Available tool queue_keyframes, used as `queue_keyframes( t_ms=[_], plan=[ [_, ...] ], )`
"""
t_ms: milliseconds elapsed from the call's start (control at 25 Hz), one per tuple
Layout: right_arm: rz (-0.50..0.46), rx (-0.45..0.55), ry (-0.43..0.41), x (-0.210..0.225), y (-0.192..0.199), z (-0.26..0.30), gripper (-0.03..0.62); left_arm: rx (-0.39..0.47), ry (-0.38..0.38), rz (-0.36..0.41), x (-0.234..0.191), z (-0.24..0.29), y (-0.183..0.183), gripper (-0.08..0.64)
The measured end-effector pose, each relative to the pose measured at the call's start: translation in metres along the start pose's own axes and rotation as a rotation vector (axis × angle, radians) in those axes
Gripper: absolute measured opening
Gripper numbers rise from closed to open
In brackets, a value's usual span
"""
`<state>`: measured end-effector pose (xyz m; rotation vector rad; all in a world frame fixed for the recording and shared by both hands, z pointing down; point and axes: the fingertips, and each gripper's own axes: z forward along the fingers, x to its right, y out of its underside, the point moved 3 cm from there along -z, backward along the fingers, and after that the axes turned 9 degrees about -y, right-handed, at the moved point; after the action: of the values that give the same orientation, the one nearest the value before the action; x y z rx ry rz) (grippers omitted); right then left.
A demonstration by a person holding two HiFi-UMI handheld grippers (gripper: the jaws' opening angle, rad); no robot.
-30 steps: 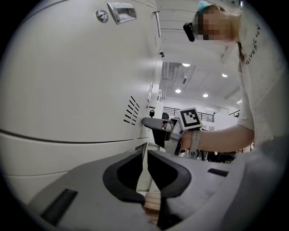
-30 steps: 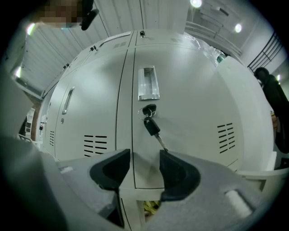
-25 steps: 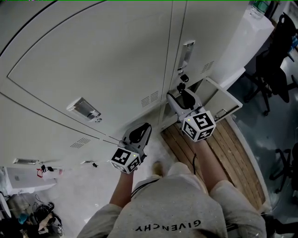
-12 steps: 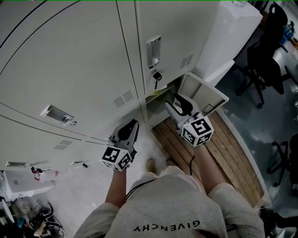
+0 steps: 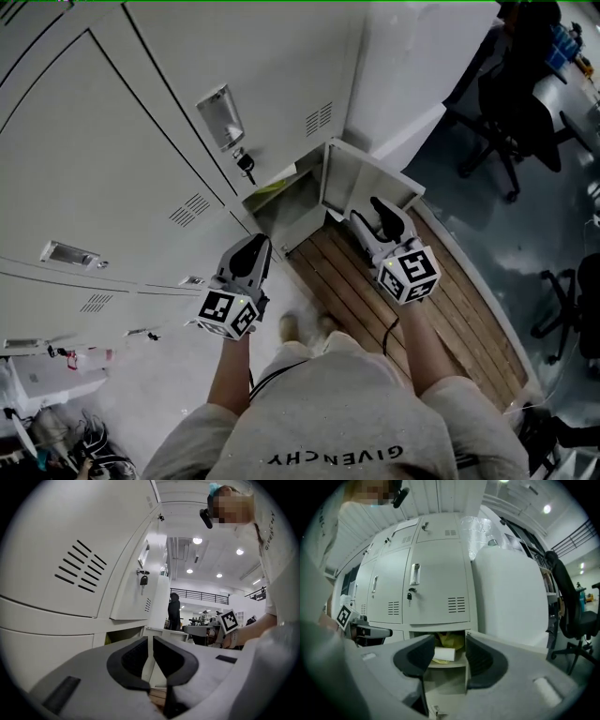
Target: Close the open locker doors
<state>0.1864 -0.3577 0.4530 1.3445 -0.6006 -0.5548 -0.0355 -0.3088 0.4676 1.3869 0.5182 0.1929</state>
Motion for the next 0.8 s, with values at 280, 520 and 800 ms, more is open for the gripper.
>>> queue_keyframes(
  t_ms=[280,520,800],
  plan=[
    [0.036,-0.016,0.089,0.045,0.022,-0.046,0.202,-0.015,0.0,-0.027,0.022,0.027,0.012,0.031],
    [0.081,-0.045,0.154,0.081,0.047,-0.075,0.202,-0.028,-0.039,-0.04,0.03,0.041,0.027,0.031],
    [0.12,-0.078,0.181,0.119,0.073,-0.081,0.202,-0.062,-0.073,-0.039,0.039,0.053,0.047,0.031]
  ],
)
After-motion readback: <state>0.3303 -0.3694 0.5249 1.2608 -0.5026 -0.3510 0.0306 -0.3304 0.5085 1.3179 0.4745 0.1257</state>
